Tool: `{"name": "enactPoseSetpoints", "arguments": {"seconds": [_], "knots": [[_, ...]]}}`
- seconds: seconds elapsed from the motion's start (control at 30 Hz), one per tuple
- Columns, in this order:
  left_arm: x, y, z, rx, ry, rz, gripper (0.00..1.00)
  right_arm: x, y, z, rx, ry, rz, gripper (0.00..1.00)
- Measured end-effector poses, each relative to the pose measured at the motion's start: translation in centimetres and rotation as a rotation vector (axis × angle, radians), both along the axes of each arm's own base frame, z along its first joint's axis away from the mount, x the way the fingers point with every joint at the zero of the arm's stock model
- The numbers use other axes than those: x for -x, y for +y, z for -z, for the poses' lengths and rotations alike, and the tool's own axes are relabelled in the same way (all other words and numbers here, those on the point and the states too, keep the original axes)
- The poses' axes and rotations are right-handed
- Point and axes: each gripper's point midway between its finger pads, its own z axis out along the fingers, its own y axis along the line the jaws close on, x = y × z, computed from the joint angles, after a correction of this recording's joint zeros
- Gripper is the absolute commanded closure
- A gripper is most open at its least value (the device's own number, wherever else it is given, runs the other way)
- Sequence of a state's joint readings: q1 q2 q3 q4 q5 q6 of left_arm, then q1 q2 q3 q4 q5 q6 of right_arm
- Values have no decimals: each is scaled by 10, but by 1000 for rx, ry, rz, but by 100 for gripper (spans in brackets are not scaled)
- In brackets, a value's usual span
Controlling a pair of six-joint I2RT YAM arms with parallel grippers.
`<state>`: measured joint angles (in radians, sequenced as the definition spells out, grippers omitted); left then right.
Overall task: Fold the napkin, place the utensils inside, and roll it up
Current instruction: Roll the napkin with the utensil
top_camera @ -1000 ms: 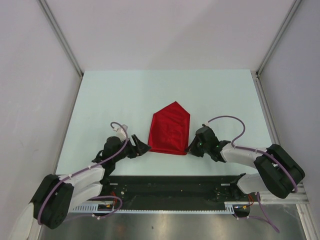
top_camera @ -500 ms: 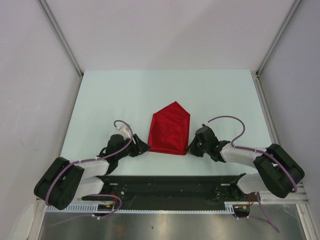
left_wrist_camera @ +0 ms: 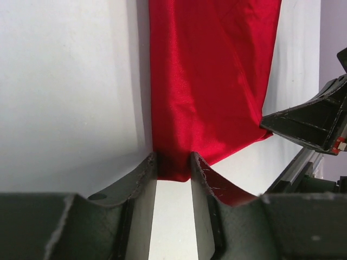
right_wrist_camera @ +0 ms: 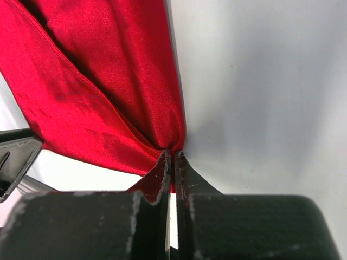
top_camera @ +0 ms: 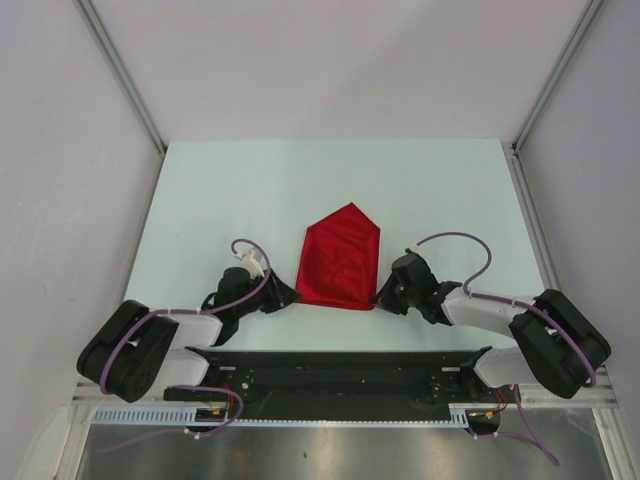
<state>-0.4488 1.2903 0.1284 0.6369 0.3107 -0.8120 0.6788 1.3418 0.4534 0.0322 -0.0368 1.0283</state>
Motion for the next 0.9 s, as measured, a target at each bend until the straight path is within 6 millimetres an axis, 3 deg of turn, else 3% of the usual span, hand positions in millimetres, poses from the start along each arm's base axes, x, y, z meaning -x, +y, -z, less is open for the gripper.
{"name": "enactPoseSetpoints", "arguments": {"seconds": [0.03, 0.07, 0.17, 0.23, 0.43, 0.57, 0.7, 0.9], "knots": [[0, -1, -1, 2, -2, 4, 67, 0, -1, 0, 2, 0, 1, 89], [-1, -2, -1, 5, -3, 7, 71, 1, -2, -1, 6, -1, 3, 75], [-4, -4, -4, 10, -11, 11, 80, 3, -8, -4, 23, -11, 6, 51], [-6, -6, -6, 14, -14, 15, 84, 6, -13, -8, 41, -22, -1, 45], [-10, -10, -13, 25, -25, 30, 92, 5, -21, -33, 151, -120, -103, 41], [-12, -13, -17, 32, -28, 40, 100, -6, 6, -68, 207, -258, -244, 38], [-12, -15, -18, 34, -20, 48, 100, -12, 53, -91, 305, -420, -424, 32], [-10, -16, -16, 26, 11, 56, 100, -1, 108, -70, 511, -580, -662, 28]]}}
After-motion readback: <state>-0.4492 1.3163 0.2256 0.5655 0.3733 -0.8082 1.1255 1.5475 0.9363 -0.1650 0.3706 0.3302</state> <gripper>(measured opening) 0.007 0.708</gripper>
